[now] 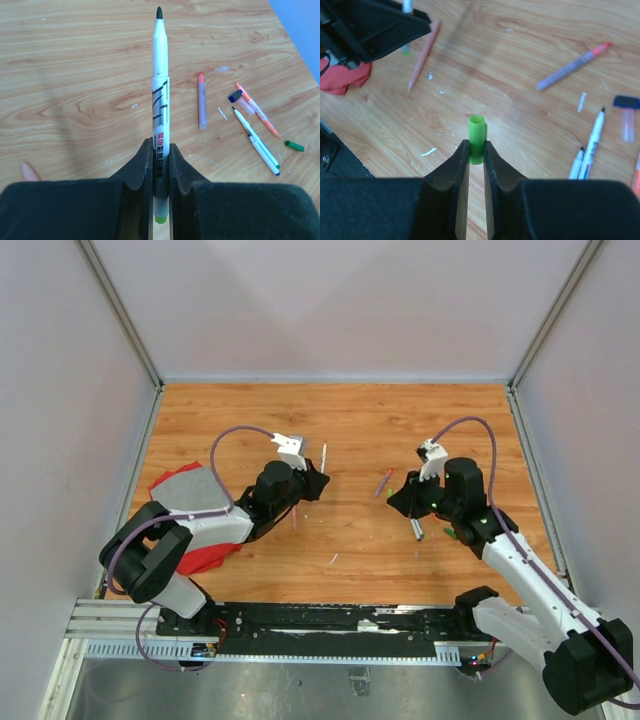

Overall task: Insert the pens into the pen caps
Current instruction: Place the pen cap at the center of the board.

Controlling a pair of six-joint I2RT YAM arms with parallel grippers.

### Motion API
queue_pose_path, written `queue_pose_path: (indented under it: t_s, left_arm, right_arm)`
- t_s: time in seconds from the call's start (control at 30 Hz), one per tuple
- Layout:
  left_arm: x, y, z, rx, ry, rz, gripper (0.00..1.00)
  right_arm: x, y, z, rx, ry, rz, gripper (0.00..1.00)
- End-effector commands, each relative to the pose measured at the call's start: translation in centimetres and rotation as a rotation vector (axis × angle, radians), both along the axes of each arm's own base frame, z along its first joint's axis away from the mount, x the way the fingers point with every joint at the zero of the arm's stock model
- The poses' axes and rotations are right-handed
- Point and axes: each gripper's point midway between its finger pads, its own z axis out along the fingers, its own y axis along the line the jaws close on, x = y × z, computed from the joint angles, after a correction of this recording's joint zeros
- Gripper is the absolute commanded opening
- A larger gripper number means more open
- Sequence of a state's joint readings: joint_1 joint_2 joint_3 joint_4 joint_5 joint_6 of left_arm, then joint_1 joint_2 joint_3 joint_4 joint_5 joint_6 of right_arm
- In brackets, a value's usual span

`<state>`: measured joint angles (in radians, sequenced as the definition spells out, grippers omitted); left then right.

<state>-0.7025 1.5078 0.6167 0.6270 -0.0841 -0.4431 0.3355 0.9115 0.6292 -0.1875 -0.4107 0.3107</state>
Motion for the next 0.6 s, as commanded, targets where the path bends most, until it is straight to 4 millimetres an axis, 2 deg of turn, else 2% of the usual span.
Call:
queue_pose_path:
  t_s: [0.0, 0.13, 0.23, 0.37, 0.47, 0.57]
  left_arm:
    - [0.6, 0.8, 1.7, -0.037, -0.042, 0.061, 0.01]
    - [0.8, 1.2, 1.6, -0.037, -0.037, 0.079, 0.01]
    - [0.9, 1.6, 1.6, -0.038, -0.036, 0.095, 0.01]
    - [1.1, 2.3, 1.5, -0.035, -0.032, 0.127, 0.01]
    - [1.2, 2.7, 1.5, -0.037, -0.030, 0.144, 0.01]
    - [1.2, 2.8, 1.7, -0.042, -0.031, 0.149, 0.01]
  right_arm:
    - [0.3, 3.0, 2.2, -0.023, -0.245, 0.149, 0.01]
    - [-1.0, 5.9, 2.8, -0.099, -0.427, 0.358, 0.01]
    - [-3.0, 7.6, 2.6, -0.148, -0.549, 0.583, 0.02]
    - [-5.1, 8.7, 1.6, -0.199, -0.680, 0.842, 0.01]
    - [-7.8, 9.2, 0.0, -0.237, -0.756, 1.089, 0.01]
    - [-8.7, 9.1, -1.5, -0.324, -0.779, 1.248, 0.01]
